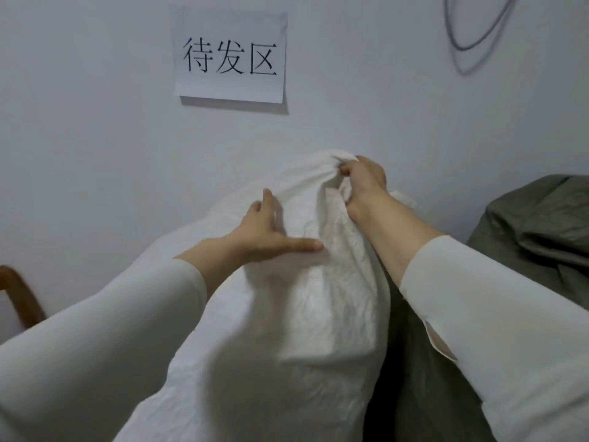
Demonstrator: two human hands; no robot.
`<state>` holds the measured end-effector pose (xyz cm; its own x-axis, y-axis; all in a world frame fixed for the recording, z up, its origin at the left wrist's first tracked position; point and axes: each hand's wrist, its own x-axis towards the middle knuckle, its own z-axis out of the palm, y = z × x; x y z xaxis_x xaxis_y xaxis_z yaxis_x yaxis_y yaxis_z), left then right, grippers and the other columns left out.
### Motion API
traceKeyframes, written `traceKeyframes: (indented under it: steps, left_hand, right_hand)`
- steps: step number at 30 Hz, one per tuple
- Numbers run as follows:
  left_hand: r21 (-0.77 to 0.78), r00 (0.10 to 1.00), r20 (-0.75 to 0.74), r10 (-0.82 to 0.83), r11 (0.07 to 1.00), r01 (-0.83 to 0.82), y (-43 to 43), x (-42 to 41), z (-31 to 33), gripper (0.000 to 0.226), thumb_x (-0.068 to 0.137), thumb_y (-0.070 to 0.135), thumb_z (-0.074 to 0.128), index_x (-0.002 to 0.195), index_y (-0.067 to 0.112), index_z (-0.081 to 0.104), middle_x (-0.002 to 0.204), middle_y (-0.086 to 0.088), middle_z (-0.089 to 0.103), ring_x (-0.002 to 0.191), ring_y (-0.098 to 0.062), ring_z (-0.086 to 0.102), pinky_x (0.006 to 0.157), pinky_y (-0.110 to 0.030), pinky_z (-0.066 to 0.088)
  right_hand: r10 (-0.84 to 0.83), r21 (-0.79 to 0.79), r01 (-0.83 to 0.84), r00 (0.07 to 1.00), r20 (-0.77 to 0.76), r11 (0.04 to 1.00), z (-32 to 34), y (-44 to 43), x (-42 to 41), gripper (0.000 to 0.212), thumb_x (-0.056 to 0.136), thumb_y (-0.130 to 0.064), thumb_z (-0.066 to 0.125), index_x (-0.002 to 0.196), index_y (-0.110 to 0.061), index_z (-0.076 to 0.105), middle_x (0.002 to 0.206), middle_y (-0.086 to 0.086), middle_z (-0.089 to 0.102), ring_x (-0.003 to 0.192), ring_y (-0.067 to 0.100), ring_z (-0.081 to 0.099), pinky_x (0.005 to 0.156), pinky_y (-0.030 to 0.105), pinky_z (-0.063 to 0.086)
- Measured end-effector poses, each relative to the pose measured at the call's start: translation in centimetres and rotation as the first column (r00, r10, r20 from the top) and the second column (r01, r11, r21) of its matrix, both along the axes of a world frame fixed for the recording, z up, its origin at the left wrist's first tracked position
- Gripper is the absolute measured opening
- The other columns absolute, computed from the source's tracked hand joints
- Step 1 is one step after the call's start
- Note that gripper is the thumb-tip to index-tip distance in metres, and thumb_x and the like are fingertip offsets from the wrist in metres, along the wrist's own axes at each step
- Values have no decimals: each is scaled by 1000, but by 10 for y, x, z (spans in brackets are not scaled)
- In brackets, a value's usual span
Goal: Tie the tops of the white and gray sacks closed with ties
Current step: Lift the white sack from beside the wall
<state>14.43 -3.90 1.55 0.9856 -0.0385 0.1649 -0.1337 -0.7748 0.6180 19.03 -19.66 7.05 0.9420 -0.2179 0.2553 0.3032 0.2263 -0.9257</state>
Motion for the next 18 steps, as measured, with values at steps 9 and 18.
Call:
traceKeyframes:
  steps: [9,18]
  left_hand:
    - [-153,898,414,153,983,-96,11,-17,37,116,59,33,83,146,34,6,131,-12,49,119,-32,50,98,-43,43]
    - [-198,907,381,178,974,-108,22,-32,31,18,84,18,60,74,4,66,85,-19,69,87,-34,64,71,-33,46]
  right_hand:
    - [304,-65,-300,950,73,952,32,74,-73,36,74,20,34,79,-4,61,71,13,57,61,23,56,53,22,50]
    - [-16,-329,74,984,175,942,4,15,-99,33,74,5,55,98,-13,69,85,-1,65,78,10,58,67,11,49]
